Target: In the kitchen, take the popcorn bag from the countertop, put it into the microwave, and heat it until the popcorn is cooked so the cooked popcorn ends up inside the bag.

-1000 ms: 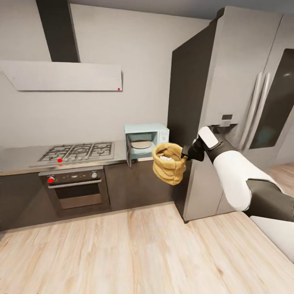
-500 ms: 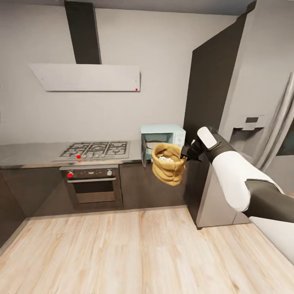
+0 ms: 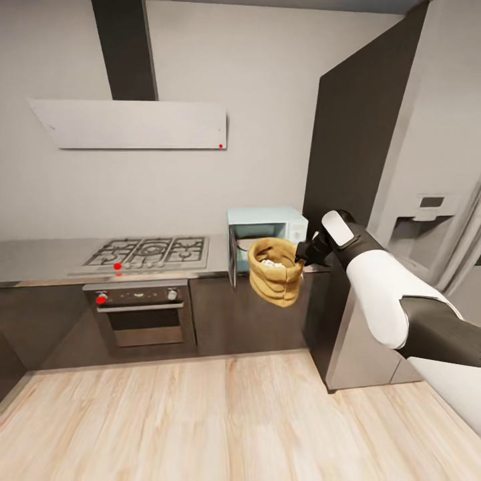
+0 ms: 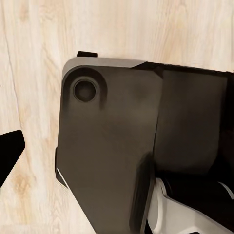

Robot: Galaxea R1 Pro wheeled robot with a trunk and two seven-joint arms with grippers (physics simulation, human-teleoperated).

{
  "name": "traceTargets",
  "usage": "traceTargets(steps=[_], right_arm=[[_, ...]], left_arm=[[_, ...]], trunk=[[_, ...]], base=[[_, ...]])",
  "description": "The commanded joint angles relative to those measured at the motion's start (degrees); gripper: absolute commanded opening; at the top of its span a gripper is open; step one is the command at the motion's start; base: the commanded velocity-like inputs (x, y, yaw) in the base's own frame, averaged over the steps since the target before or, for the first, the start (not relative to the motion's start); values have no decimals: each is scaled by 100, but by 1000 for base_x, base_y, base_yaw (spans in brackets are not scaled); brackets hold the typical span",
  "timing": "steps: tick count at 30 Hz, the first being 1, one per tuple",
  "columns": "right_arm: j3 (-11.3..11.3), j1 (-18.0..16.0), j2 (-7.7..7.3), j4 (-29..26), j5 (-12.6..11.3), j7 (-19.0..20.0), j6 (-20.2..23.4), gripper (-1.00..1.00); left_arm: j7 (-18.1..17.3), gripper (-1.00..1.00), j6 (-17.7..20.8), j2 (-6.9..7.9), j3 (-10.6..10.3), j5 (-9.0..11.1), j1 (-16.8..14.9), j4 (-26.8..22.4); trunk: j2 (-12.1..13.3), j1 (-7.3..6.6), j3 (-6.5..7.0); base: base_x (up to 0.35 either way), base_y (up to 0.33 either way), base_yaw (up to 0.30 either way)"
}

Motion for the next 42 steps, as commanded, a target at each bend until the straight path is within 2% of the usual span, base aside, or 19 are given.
traceTargets(steps=[1, 15, 35, 42], right_arm=[[-39, -5, 6, -7, -35, -54, 11, -100], [-39, -4, -47, -7, -27, -54, 11, -100], [-39, 15, -17, 17, -27, -98, 11, -100], [-39, 115, -12, 20, -35, -90, 11, -100]], left_arm=[[-3, 100, -18, -2, 36, 4, -5, 4], [-3, 100, -21, -2, 26, 2, 1, 4], [-3, 100, -27, -2, 10, -5, 13, 4], [-3, 100, -27, -2, 10, -11, 13, 0]], trunk=[[-12, 7, -14], [-12, 7, -14], [-12, 7, -14], [-12, 7, -14]], base=[[343, 0, 0], [327, 0, 0], [12, 0, 0], [204, 0, 0]])
